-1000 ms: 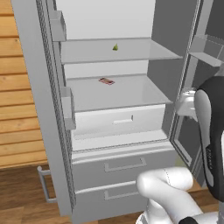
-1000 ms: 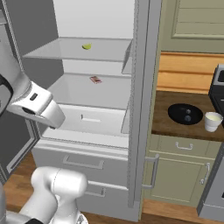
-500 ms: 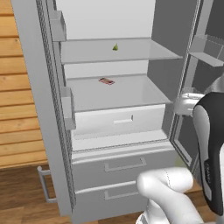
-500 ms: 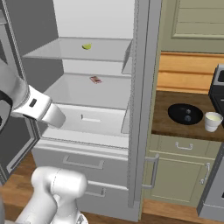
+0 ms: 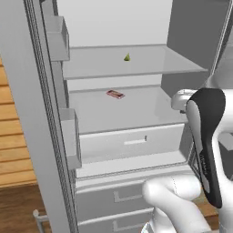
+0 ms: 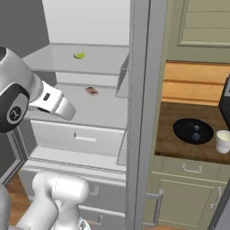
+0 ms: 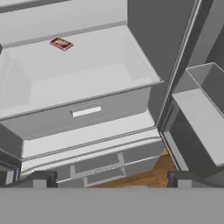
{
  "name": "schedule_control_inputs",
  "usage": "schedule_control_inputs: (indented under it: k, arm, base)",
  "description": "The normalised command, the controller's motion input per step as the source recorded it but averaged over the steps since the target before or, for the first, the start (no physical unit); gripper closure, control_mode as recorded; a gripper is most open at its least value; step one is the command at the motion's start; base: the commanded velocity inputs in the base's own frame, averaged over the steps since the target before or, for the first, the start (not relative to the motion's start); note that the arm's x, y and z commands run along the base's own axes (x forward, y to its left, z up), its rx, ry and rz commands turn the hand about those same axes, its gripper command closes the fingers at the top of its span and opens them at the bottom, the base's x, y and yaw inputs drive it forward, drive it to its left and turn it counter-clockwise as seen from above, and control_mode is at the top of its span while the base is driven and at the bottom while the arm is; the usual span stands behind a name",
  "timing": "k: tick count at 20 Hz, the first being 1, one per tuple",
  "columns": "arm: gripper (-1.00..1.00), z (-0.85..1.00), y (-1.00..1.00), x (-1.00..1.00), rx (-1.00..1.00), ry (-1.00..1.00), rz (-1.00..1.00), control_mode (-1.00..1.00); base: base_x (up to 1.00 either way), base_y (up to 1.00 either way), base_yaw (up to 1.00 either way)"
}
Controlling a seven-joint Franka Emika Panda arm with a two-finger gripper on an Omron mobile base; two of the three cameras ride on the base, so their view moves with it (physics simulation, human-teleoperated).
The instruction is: Grab a lemon wedge from the fridge and one ice cube from the ice bowl, and put them in the glass of lemonade.
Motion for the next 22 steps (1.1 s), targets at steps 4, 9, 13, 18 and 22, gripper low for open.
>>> schedule_control_inputs:
  k: [4,9,13,18,22]
  arm:
    - [-1.00,0.00,0.00,0.00,0.00,0.00,0.00,1.00]
    - [-1.00,0.03,0.00,-0.09,0.02,-0.07,0.00,-1.00]
    - [-1.00,0.36,0.06,-0.76,0.14,-0.40,0.00,-1.00]
    - [-1.00,0.52,0.52,-0.05,0.08,-0.36,0.00,-1.00]
    - [-1.00,0.86,0.82,0.93,-0.04,-0.10,0.00,-1.00]
  base:
    - [1.00,0.00,0.00]
    - [0.35,0.00,0.00]
    - [0.00,0.00,0.00]
    - [0.00,0.00,0.00]
    - [0.00,0.00,0.00]
